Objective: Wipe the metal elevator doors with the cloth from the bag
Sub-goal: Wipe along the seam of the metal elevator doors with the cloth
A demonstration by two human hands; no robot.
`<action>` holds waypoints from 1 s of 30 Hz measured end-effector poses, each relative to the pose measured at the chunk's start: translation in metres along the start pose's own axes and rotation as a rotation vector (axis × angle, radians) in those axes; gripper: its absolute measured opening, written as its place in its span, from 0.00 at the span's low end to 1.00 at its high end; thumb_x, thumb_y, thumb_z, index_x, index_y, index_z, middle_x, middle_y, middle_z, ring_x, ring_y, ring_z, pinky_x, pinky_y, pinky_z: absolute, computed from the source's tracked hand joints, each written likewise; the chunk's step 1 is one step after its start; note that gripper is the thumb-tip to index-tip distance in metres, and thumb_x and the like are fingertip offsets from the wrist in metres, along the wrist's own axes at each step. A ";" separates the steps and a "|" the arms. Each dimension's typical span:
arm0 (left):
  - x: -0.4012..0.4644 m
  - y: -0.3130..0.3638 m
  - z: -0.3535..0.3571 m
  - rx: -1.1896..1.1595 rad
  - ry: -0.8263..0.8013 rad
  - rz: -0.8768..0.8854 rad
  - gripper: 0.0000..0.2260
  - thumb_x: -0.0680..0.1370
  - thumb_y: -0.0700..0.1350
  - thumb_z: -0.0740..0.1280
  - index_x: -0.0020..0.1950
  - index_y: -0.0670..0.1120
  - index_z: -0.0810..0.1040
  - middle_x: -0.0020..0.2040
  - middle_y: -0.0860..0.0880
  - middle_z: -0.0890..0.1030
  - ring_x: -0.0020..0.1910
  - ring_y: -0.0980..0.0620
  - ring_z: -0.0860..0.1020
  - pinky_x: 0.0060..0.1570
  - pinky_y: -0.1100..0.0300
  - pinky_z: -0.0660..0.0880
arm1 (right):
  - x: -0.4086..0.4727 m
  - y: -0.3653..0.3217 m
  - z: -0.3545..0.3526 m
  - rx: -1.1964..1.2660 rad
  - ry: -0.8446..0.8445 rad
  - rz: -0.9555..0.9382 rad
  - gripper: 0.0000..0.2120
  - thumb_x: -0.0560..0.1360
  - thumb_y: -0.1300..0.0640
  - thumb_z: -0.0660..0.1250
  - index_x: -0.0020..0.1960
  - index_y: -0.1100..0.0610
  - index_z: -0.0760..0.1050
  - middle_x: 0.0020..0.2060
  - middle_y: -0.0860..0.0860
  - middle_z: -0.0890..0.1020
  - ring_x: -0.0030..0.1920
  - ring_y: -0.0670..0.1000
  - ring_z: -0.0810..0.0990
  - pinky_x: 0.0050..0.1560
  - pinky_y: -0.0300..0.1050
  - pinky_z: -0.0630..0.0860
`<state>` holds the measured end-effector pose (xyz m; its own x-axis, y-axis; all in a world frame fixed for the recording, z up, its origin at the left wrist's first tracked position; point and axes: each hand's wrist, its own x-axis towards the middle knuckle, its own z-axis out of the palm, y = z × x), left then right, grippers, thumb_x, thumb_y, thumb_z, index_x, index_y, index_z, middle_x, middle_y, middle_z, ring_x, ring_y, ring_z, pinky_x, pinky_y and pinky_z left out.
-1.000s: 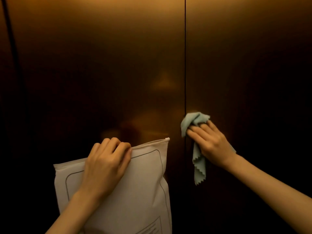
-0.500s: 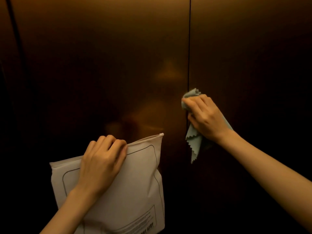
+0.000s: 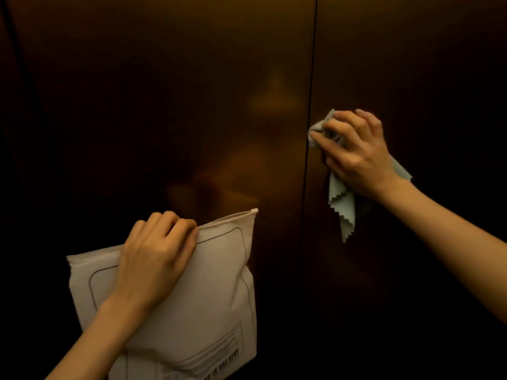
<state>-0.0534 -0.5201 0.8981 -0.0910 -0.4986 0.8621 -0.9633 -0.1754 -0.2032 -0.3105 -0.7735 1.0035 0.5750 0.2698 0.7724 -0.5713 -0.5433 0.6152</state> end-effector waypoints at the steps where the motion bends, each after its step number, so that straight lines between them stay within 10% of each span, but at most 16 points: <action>1: 0.000 0.004 0.002 -0.013 -0.003 -0.003 0.14 0.79 0.47 0.57 0.46 0.40 0.78 0.39 0.43 0.75 0.36 0.44 0.71 0.33 0.51 0.66 | -0.003 -0.006 0.002 -0.006 0.004 0.030 0.17 0.76 0.58 0.62 0.64 0.59 0.73 0.62 0.56 0.69 0.64 0.59 0.67 0.64 0.57 0.62; 13: -0.011 0.026 0.014 -0.069 -0.070 -0.027 0.12 0.78 0.47 0.59 0.45 0.41 0.79 0.39 0.45 0.75 0.36 0.46 0.72 0.34 0.55 0.64 | -0.114 -0.072 0.001 0.053 -0.297 -0.410 0.20 0.80 0.62 0.53 0.71 0.63 0.63 0.71 0.57 0.65 0.72 0.59 0.63 0.68 0.55 0.63; 23: -0.018 0.022 0.014 -0.057 -0.127 -0.051 0.12 0.78 0.46 0.59 0.45 0.41 0.78 0.39 0.45 0.75 0.36 0.46 0.72 0.33 0.53 0.66 | -0.071 -0.063 0.013 0.026 -0.178 -0.143 0.18 0.81 0.65 0.52 0.69 0.67 0.66 0.69 0.61 0.68 0.69 0.60 0.67 0.66 0.55 0.66; 30: -0.022 0.030 0.018 -0.062 -0.175 -0.044 0.12 0.78 0.47 0.58 0.45 0.41 0.78 0.39 0.45 0.75 0.36 0.46 0.72 0.33 0.54 0.65 | -0.178 -0.129 0.021 0.168 -0.404 -0.359 0.19 0.80 0.62 0.48 0.64 0.66 0.72 0.66 0.60 0.73 0.68 0.59 0.65 0.69 0.55 0.58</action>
<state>-0.0759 -0.5296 0.8653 -0.0080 -0.6324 0.7746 -0.9796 -0.1507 -0.1331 -0.3268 -0.7680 0.7835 0.9134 0.1532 0.3770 -0.2166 -0.6014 0.7691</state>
